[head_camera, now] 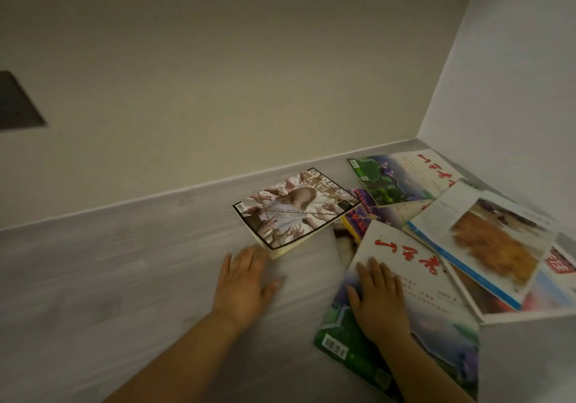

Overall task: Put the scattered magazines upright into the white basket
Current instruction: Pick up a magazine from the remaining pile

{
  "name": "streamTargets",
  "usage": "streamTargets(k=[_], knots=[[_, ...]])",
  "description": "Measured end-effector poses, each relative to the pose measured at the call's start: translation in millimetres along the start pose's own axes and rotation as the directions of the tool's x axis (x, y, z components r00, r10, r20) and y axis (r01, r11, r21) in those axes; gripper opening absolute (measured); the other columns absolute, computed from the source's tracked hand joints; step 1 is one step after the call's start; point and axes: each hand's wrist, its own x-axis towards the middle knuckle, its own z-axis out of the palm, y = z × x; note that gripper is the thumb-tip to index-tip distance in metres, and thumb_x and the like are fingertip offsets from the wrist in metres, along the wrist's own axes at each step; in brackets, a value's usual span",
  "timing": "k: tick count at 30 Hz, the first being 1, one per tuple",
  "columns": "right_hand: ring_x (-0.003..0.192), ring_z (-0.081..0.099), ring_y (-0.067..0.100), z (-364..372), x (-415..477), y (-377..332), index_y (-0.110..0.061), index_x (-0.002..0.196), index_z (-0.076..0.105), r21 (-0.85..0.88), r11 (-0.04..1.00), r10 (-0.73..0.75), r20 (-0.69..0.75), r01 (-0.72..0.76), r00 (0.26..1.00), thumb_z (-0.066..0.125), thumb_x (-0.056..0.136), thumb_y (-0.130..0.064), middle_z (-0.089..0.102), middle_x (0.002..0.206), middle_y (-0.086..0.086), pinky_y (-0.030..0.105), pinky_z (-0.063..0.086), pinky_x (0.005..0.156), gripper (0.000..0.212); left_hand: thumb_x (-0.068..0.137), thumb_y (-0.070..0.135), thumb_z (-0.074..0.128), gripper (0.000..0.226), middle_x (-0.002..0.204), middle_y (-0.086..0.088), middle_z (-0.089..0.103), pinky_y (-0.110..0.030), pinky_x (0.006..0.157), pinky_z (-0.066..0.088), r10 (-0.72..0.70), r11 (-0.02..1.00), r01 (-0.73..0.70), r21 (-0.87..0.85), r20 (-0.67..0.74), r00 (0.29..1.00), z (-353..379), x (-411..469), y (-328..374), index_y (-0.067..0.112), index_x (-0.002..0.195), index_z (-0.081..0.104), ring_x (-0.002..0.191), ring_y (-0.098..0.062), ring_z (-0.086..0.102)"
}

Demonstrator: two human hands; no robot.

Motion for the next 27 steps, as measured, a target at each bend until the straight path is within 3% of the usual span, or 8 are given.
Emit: streamTargets(k=[5, 12, 19, 27], knots=[[0.142, -0.012, 0.025, 4.6, 4.8, 2.2, -0.024, 0.144, -0.001, 0.008, 0.999, -0.044, -0.017, 0.044, 0.999, 0.02, 0.094, -0.047, -0.009, 0.156, 0.005, 0.036, -0.016, 0.108, 0.059, 0.092, 0.043, 0.029, 0.058, 0.154, -0.004, 0.009, -0.043, 0.116, -0.001, 0.042, 0.991, -0.054, 0.12, 0.097, 0.994, 15.0, 54.6, 28.5, 0.019, 0.141, 0.01, 0.142, -0.021, 0.002], [0.141, -0.017, 0.025, 9.0, 8.6, 4.4, -0.025, 0.144, -0.002, 0.007, 0.998, -0.058, -0.019, 0.059, 0.998, 0.017, 0.093, -0.049, -0.013, 0.155, 0.006, 0.036, -0.019, 0.106, 0.059, 0.09, 0.046, 0.034, 0.058, 0.15, -0.01, 0.022, -0.042, 0.11, 0.025, -0.13, 0.977, 0.089, 0.193, 0.214, 0.968, 28.1, 92.4, 35.8, 0.016, 0.138, 0.019, 0.138, -0.03, 0.016], [0.141, -0.017, 0.025, 8.8, 10.1, 6.1, -0.026, 0.144, -0.001, 0.012, 0.998, -0.058, -0.01, 0.058, 0.998, 0.017, 0.093, -0.049, -0.013, 0.155, 0.005, 0.036, -0.019, 0.106, 0.059, 0.094, 0.011, 0.025, 0.039, 0.137, -0.02, 0.042, -0.037, 0.098, 0.039, -0.058, 0.914, -0.065, 0.402, 0.287, 0.956, 10.9, 102.6, 48.5, 0.006, 0.132, 0.028, 0.124, -0.032, 0.043], [0.142, -0.016, 0.025, 9.4, 11.3, 7.5, -0.025, 0.144, -0.002, -0.001, 0.997, -0.075, -0.025, 0.075, 0.997, 0.017, 0.093, -0.05, -0.012, 0.155, 0.006, 0.036, -0.019, 0.106, 0.06, 0.094, 0.012, 0.026, 0.038, 0.137, -0.023, 0.042, -0.038, 0.092, 0.044, -0.034, 0.892, -0.118, 0.436, 0.324, 0.945, -14.3, 82.3, 37.3, 0.007, 0.132, 0.026, 0.116, -0.033, 0.051]])
